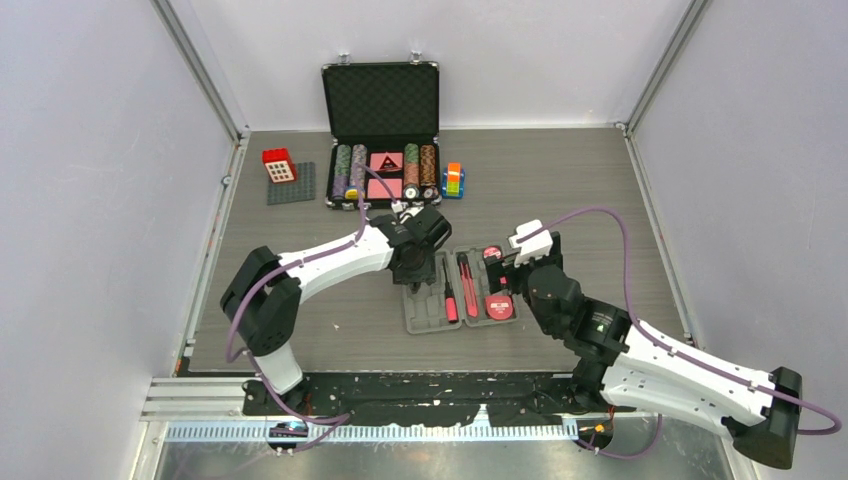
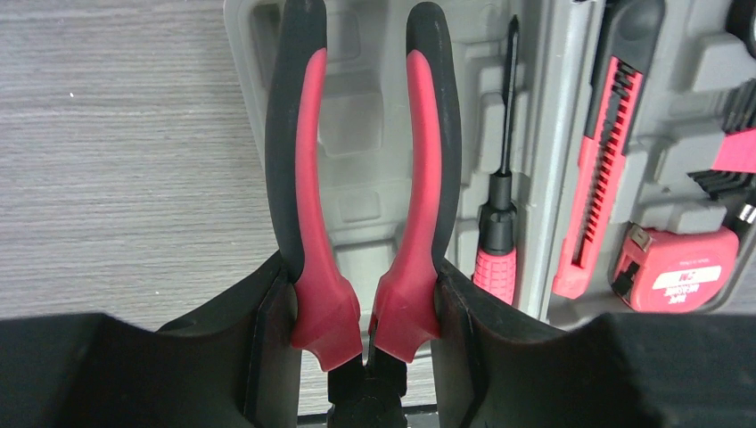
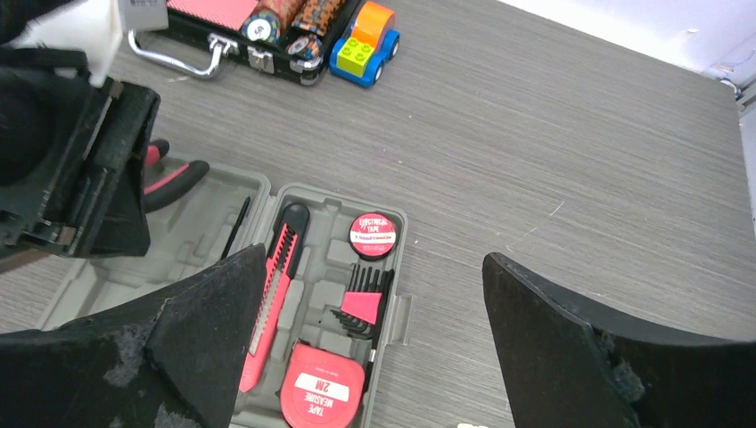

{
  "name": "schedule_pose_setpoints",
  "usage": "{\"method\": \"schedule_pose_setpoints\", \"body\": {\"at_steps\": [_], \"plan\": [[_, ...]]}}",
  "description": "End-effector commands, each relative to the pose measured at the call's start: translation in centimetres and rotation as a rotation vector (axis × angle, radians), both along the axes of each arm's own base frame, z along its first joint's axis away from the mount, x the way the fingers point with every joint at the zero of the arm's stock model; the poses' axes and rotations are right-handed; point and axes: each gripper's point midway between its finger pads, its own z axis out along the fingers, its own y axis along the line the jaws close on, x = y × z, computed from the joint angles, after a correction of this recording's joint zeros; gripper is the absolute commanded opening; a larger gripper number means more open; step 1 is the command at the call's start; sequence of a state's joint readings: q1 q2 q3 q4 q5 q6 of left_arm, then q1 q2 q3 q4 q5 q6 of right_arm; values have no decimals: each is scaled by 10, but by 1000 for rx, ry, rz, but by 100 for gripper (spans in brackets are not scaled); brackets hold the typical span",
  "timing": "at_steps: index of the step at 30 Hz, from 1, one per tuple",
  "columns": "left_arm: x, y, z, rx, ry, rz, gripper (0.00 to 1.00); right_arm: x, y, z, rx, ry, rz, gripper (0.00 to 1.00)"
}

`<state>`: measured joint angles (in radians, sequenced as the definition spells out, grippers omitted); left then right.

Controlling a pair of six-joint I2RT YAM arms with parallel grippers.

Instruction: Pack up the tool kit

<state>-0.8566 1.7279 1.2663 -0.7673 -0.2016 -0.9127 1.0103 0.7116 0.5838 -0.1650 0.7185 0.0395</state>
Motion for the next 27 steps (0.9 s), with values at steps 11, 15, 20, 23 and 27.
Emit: {"method": "schedule_pose_setpoints", "body": {"at_steps": [11,15,20,23,27], "plan": [[-10,-15,-2,-35,52,95,0,-3,-13,13,102,-40,-48,95],[-16,-14,-7,-30,65,100,3,-5,-14,16,126,-49,-41,95],[-15,-6,-12,5,54,139,10,-6,-13,18,134,-52,-29,95],[-10,-2,-13,18,24,168,10,-7,-11,18,136,-51,-20,95],[-6,-2,-15,18,18,189,10,-7,-11,19,138,-54,-15,95]]}}
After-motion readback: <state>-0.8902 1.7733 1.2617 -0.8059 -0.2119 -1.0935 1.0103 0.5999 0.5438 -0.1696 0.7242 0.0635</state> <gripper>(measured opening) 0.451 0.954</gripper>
